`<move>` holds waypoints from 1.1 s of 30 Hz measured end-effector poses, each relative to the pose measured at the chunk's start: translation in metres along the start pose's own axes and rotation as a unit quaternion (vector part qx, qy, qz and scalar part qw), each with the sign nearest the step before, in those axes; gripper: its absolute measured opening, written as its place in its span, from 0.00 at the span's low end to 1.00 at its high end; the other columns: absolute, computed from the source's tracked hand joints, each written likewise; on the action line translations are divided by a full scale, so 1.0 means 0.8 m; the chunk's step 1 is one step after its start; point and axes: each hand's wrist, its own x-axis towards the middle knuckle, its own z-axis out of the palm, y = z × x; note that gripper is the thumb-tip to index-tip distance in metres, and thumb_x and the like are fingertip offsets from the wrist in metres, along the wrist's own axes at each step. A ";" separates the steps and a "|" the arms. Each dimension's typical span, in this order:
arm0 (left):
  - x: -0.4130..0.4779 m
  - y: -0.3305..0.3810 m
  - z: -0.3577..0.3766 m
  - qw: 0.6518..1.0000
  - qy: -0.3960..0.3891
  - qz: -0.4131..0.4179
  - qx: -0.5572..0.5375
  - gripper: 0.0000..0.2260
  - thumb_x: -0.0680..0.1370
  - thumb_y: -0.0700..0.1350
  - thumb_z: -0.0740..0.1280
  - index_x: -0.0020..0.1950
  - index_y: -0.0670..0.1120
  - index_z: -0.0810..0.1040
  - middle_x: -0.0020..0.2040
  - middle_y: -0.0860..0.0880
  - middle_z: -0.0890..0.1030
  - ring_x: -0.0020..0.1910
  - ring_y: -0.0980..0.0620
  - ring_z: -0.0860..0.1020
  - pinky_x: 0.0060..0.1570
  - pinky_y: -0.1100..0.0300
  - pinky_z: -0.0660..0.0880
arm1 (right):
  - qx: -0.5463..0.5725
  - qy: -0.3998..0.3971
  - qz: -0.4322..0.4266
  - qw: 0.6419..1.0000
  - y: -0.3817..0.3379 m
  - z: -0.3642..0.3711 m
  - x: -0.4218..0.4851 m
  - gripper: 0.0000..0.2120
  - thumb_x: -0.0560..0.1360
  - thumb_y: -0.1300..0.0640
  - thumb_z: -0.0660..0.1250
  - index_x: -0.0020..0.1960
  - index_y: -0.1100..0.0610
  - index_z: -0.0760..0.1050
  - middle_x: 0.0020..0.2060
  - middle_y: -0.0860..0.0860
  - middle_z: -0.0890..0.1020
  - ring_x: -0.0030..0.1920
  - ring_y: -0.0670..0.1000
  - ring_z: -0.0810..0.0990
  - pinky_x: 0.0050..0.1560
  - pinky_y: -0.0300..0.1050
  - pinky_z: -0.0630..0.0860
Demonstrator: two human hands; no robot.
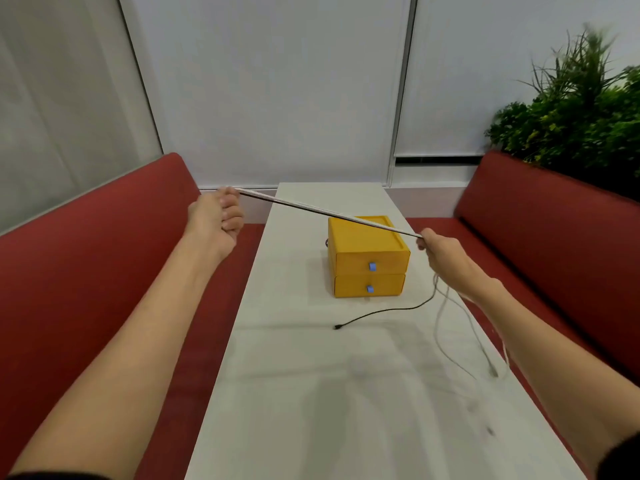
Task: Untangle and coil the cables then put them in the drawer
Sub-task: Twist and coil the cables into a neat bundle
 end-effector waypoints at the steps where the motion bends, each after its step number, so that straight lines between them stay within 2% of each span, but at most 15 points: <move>1: 0.007 0.004 -0.009 1.000 0.015 0.008 -0.014 0.15 0.82 0.40 0.52 0.36 0.46 0.67 0.20 0.56 0.63 0.15 0.60 0.58 0.13 0.68 0.51 | -0.004 0.008 0.014 1.000 0.014 0.001 -0.004 0.14 0.76 0.71 0.54 0.42 0.52 0.63 0.31 0.42 0.68 0.31 0.52 0.68 0.29 0.35 0.62; 2: 0.013 0.007 -0.018 0.999 0.034 0.018 -0.024 0.15 0.81 0.39 0.51 0.36 0.46 0.67 0.20 0.56 0.64 0.15 0.60 0.58 0.13 0.68 0.51 | -0.009 0.014 0.028 0.999 0.029 0.003 -0.007 0.18 0.77 0.70 0.56 0.40 0.48 0.61 0.31 0.40 0.67 0.30 0.52 0.67 0.29 0.34 0.61; 4: 0.023 0.011 -0.034 0.996 0.074 0.033 -0.038 0.15 0.81 0.38 0.51 0.36 0.46 0.67 0.19 0.56 0.64 0.15 0.60 0.58 0.14 0.67 0.51 | -0.012 0.017 0.061 0.998 0.051 0.004 -0.015 0.19 0.76 0.70 0.56 0.38 0.46 0.61 0.29 0.41 0.69 0.27 0.51 0.69 0.27 0.39 0.64; 6: 0.033 0.017 -0.044 0.994 0.092 0.039 -0.051 0.13 0.78 0.36 0.52 0.36 0.46 0.67 0.19 0.56 0.64 0.15 0.60 0.58 0.14 0.67 0.51 | -0.013 0.015 0.087 0.996 0.062 0.002 -0.021 0.13 0.77 0.69 0.57 0.40 0.53 0.65 0.29 0.46 0.72 0.28 0.54 0.73 0.30 0.48 0.69; 7: 0.038 0.019 -0.047 0.993 0.091 0.044 -0.059 0.10 0.74 0.35 0.54 0.36 0.46 0.67 0.19 0.56 0.64 0.15 0.60 0.59 0.14 0.68 0.51 | -0.011 0.019 0.096 0.995 0.065 0.002 -0.021 0.09 0.77 0.67 0.58 0.41 0.57 0.66 0.28 0.48 0.73 0.29 0.56 0.74 0.31 0.48 0.69; 9: 0.045 0.030 -0.051 0.991 0.084 0.062 -0.079 0.05 0.64 0.38 0.56 0.35 0.47 0.67 0.18 0.55 0.64 0.14 0.59 0.59 0.14 0.68 0.51 | -0.006 0.028 0.121 0.992 0.075 -0.001 -0.023 0.07 0.77 0.67 0.58 0.41 0.61 0.66 0.29 0.51 0.74 0.29 0.57 0.73 0.31 0.48 0.67; 10: 0.048 0.037 -0.052 0.990 0.085 0.071 -0.084 0.05 0.64 0.38 0.56 0.35 0.47 0.67 0.18 0.55 0.64 0.14 0.59 0.59 0.14 0.68 0.52 | 0.001 0.030 0.137 0.990 0.083 -0.002 -0.024 0.07 0.76 0.68 0.57 0.40 0.60 0.66 0.29 0.52 0.74 0.30 0.57 0.74 0.31 0.47 0.69; 12: 0.055 0.054 -0.054 0.988 0.103 0.087 -0.076 0.10 0.74 0.36 0.53 0.35 0.47 0.66 0.18 0.56 0.64 0.14 0.60 0.59 0.15 0.68 0.52 | 0.007 0.035 0.168 0.985 0.096 -0.007 -0.028 0.09 0.75 0.70 0.56 0.40 0.58 0.66 0.31 0.56 0.76 0.32 0.60 0.77 0.34 0.52 0.74; 14: 0.060 0.067 -0.049 0.986 0.117 0.103 -0.055 0.15 0.81 0.39 0.50 0.36 0.48 0.66 0.18 0.56 0.64 0.14 0.60 0.59 0.15 0.68 0.52 | 0.016 0.039 0.187 0.981 0.103 -0.012 -0.033 0.09 0.76 0.70 0.56 0.41 0.59 0.67 0.32 0.57 0.77 0.34 0.61 0.78 0.38 0.54 0.76; 17: 0.064 0.073 -0.035 0.987 0.106 0.106 -0.050 0.16 0.82 0.41 0.49 0.34 0.48 0.65 0.17 0.57 0.63 0.14 0.60 0.58 0.15 0.68 0.51 | 0.026 0.061 0.209 0.976 0.107 -0.019 -0.032 0.10 0.78 0.68 0.56 0.40 0.59 0.68 0.34 0.59 0.77 0.35 0.59 0.77 0.39 0.51 0.75; 21: 0.068 0.078 -0.031 0.984 0.128 0.113 -0.058 0.17 0.81 0.40 0.49 0.33 0.49 0.64 0.17 0.56 0.62 0.14 0.60 0.57 0.16 0.68 0.50 | 0.042 0.058 0.272 0.960 0.120 -0.024 -0.044 0.12 0.79 0.66 0.53 0.39 0.58 0.68 0.36 0.61 0.77 0.28 0.53 0.73 0.28 0.42 0.66; 24: 0.069 0.072 -0.028 0.983 0.133 0.115 -0.058 0.17 0.81 0.39 0.49 0.33 0.48 0.64 0.17 0.56 0.62 0.14 0.60 0.57 0.16 0.68 0.50 | 0.081 0.073 0.316 0.942 0.126 -0.018 -0.055 0.12 0.81 0.63 0.52 0.42 0.61 0.70 0.38 0.62 0.77 0.28 0.55 0.77 0.28 0.43 0.74; 28: 0.073 0.081 -0.035 0.981 0.142 0.113 -0.063 0.15 0.78 0.37 0.50 0.33 0.49 0.65 0.17 0.56 0.63 0.15 0.59 0.57 0.16 0.68 0.51 | 0.084 0.077 0.353 0.929 0.147 -0.017 -0.076 0.11 0.82 0.59 0.54 0.43 0.58 0.71 0.40 0.64 0.79 0.27 0.56 0.78 0.21 0.41 0.73; 30: 0.072 0.090 -0.041 0.981 0.141 0.118 -0.068 0.13 0.74 0.36 0.51 0.33 0.49 0.65 0.18 0.56 0.62 0.15 0.59 0.57 0.16 0.68 0.51 | 0.079 0.089 0.374 0.920 0.162 -0.021 -0.090 0.12 0.82 0.56 0.54 0.47 0.61 0.73 0.38 0.64 0.79 0.25 0.57 0.79 0.26 0.46 0.77; 33: 0.068 0.089 -0.043 0.981 0.142 0.115 -0.071 0.17 0.79 0.39 0.49 0.33 0.49 0.66 0.18 0.56 0.62 0.16 0.59 0.57 0.17 0.68 0.51 | 0.072 0.108 0.386 0.913 0.170 -0.022 -0.105 0.15 0.82 0.56 0.52 0.51 0.65 0.74 0.38 0.63 0.78 0.18 0.54 0.76 0.25 0.42 0.70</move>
